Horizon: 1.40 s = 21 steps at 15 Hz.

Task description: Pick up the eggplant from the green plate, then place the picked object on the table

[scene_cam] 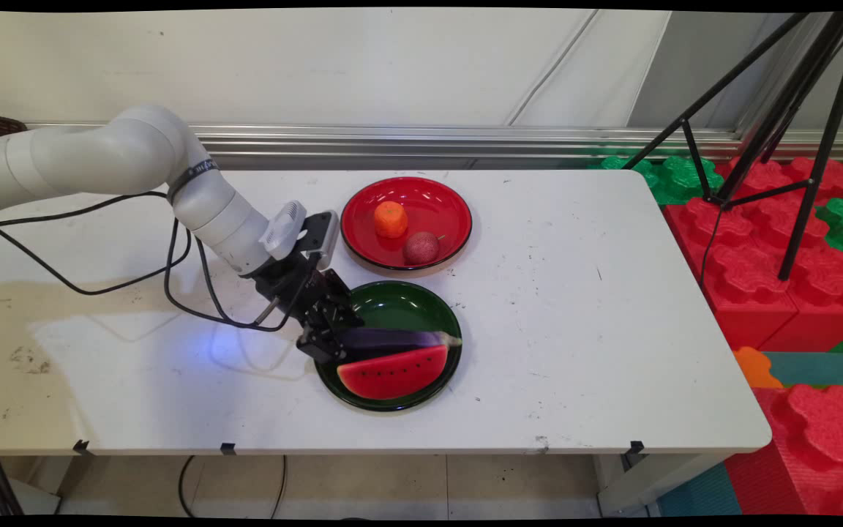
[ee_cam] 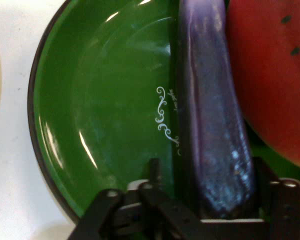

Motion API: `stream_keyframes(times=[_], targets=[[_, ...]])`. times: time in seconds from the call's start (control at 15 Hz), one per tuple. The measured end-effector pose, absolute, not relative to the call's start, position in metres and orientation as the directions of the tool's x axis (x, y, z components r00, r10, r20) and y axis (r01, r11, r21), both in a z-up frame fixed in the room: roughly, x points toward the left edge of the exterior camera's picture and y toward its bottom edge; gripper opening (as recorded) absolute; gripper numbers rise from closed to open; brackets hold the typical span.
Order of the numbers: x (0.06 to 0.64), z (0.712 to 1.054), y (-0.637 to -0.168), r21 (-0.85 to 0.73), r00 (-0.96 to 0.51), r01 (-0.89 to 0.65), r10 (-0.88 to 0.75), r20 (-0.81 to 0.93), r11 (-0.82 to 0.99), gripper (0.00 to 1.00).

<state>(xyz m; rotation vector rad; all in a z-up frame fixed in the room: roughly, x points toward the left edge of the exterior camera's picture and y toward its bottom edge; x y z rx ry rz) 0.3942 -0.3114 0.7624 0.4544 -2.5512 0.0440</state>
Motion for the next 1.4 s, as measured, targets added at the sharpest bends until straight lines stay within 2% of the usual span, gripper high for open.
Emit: stream_keyframes(times=[0.47,0.8,1.4], targets=[[0.392,0.761,-0.313,0.054,-0.791,-0.324,-0.302,0.532,0.944,0.0],[0.4,0.777,-0.31,0.046,-0.775,-0.338,-0.306,0.553,0.94,0.0],[0.446,0.837,-0.289,0.045,-0.733,-0.389,-0.339,0.591,0.92,0.0]])
